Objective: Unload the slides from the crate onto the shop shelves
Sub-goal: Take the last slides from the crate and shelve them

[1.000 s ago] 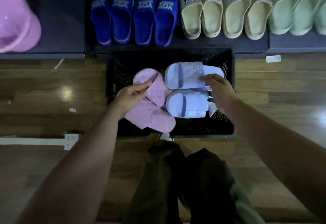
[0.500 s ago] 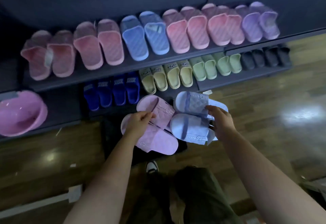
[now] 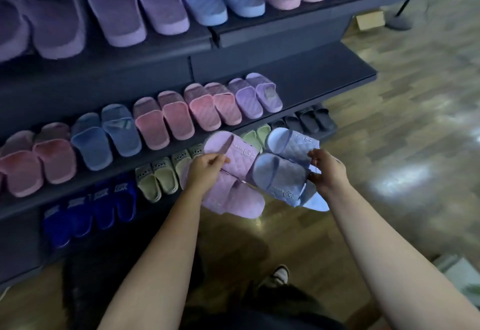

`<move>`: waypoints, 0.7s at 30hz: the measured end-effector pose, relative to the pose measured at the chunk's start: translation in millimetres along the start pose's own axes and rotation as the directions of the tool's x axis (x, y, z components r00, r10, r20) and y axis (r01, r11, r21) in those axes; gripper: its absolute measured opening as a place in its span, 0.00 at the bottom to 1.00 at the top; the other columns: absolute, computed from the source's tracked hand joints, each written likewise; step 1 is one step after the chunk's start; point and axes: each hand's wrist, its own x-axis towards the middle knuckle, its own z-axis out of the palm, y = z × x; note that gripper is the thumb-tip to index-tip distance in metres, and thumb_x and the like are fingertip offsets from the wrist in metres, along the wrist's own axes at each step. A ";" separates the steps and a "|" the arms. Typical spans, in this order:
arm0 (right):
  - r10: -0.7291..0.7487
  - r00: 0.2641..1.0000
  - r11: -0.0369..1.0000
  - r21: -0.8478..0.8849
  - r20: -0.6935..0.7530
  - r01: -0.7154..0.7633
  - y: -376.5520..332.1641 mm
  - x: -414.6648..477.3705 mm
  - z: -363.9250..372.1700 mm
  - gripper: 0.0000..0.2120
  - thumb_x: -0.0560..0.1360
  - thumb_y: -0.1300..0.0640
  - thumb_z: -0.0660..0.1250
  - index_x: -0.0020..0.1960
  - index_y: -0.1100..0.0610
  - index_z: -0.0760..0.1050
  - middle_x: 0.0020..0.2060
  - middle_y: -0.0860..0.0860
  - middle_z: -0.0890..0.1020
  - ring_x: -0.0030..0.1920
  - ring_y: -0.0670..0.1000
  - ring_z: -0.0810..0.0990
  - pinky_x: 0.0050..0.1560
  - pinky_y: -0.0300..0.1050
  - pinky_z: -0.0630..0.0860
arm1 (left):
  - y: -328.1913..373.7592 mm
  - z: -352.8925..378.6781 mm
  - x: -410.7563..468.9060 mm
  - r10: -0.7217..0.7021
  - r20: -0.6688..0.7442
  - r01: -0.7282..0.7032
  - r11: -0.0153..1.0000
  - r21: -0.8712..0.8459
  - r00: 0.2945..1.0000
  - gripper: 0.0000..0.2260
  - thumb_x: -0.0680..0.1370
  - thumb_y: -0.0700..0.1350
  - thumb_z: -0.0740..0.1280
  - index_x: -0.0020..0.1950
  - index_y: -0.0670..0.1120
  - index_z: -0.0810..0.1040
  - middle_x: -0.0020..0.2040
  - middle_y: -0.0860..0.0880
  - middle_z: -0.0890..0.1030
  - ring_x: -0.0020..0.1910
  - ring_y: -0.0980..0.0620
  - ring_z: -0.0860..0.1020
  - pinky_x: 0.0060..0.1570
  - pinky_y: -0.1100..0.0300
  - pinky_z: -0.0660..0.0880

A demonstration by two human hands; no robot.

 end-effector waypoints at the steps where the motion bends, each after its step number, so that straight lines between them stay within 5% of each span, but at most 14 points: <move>1: -0.002 1.000 1.000 0.005 -0.011 0.002 -12.9 15.4 -13.1 0.03 0.74 0.60 0.65 0.42 0.57 0.76 0.47 0.54 0.76 0.39 0.51 0.76 0.37 0.45 0.72 | 13.1 18.4 6.3 -0.005 0.000 0.005 1.000 0.007 1.000 0.10 0.79 0.45 0.63 0.47 0.46 0.84 0.42 0.51 0.82 0.35 0.59 0.74 0.41 0.63 0.68; 13: 0.027 0.999 0.998 -0.061 0.036 -0.025 -120.4 214.0 -97.1 0.08 0.76 0.62 0.61 0.39 0.55 0.72 0.41 0.51 0.73 0.41 0.49 0.73 0.34 0.41 0.73 | 101.1 186.0 100.3 -0.041 0.052 0.039 0.998 0.042 0.998 0.09 0.81 0.44 0.60 0.51 0.44 0.80 0.49 0.51 0.80 0.49 0.53 0.76 0.49 0.62 0.68; 21: 0.082 0.997 0.994 -0.078 0.012 -0.081 -168.6 349.1 -103.5 0.06 0.74 0.60 0.62 0.39 0.54 0.71 0.38 0.48 0.74 0.36 0.45 0.74 0.37 0.39 0.72 | 124.1 272.3 206.6 -0.085 0.051 0.079 0.992 0.098 0.995 0.09 0.81 0.47 0.61 0.53 0.44 0.78 0.48 0.48 0.80 0.47 0.51 0.76 0.41 0.60 0.68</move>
